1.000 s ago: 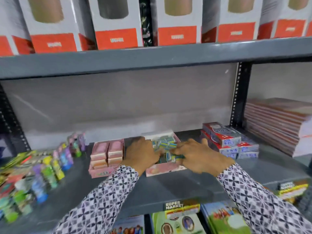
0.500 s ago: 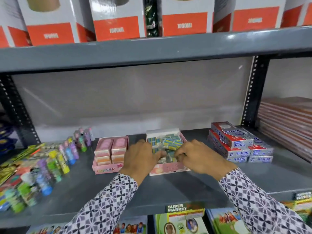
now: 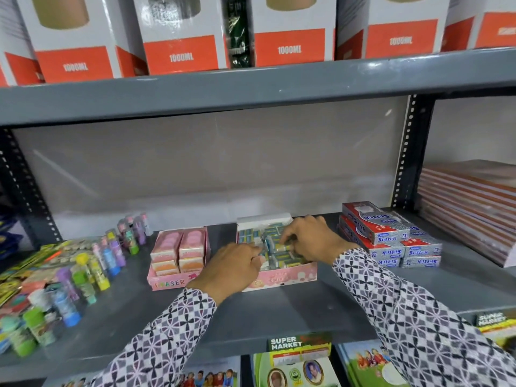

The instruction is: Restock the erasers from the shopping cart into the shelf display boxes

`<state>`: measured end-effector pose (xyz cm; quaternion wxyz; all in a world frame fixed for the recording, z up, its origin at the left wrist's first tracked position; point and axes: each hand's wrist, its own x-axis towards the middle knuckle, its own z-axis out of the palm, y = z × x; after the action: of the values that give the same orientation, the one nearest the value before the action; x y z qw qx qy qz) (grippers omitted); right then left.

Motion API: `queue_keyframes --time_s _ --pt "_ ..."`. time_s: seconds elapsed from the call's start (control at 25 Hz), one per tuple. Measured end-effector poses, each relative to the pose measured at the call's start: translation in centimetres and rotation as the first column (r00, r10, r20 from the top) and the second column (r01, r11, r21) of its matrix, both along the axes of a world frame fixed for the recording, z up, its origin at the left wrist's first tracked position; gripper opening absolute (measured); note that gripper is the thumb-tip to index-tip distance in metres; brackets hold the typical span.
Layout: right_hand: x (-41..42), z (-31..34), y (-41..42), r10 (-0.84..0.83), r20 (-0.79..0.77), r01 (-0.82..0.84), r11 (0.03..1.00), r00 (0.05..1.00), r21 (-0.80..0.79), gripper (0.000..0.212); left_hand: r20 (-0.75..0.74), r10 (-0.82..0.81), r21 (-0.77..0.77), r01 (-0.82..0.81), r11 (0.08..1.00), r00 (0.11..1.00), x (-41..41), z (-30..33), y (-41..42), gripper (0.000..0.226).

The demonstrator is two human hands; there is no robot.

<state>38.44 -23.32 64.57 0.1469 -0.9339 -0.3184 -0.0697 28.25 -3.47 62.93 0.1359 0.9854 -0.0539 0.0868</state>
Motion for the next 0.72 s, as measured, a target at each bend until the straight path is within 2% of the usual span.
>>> queue_keyframes --time_s 0.12,0.32,0.4,0.52,0.6,0.72 --pt "-1.3 0.4 0.0 0.063 -0.004 -0.063 0.998 0.998 -0.002 0.044 -0.038 -0.003 0.019 0.003 1.000 0.999 0.2 0.1 -0.2 0.049" --pt "-3.2 -0.6 0.4 0.134 -0.011 -0.134 0.987 0.991 -0.087 0.038 -0.226 0.010 0.215 0.040 0.976 0.974 0.9 -0.1 -0.1 0.062" --pt "-3.1 -0.1 0.6 0.133 -0.015 -0.134 0.987 0.991 -0.090 0.038 -0.198 0.004 0.212 0.039 0.977 0.980 1.4 0.2 0.2 0.061" --pt "-1.8 1.2 0.7 0.135 -0.053 -0.135 0.991 0.989 0.006 0.031 -0.194 0.026 0.235 0.020 0.972 0.981 2.3 0.3 0.7 0.065" --pt "-1.2 1.1 0.8 0.127 -0.066 -0.131 0.990 0.990 -0.049 0.030 -0.264 0.048 0.239 0.017 0.971 0.963 2.8 0.0 1.2 0.071" --pt "-1.3 0.1 1.3 0.061 -0.064 -0.067 0.992 0.996 -0.109 0.035 -0.283 0.042 0.228 0.025 0.973 0.958 2.9 -0.3 1.2 0.078"
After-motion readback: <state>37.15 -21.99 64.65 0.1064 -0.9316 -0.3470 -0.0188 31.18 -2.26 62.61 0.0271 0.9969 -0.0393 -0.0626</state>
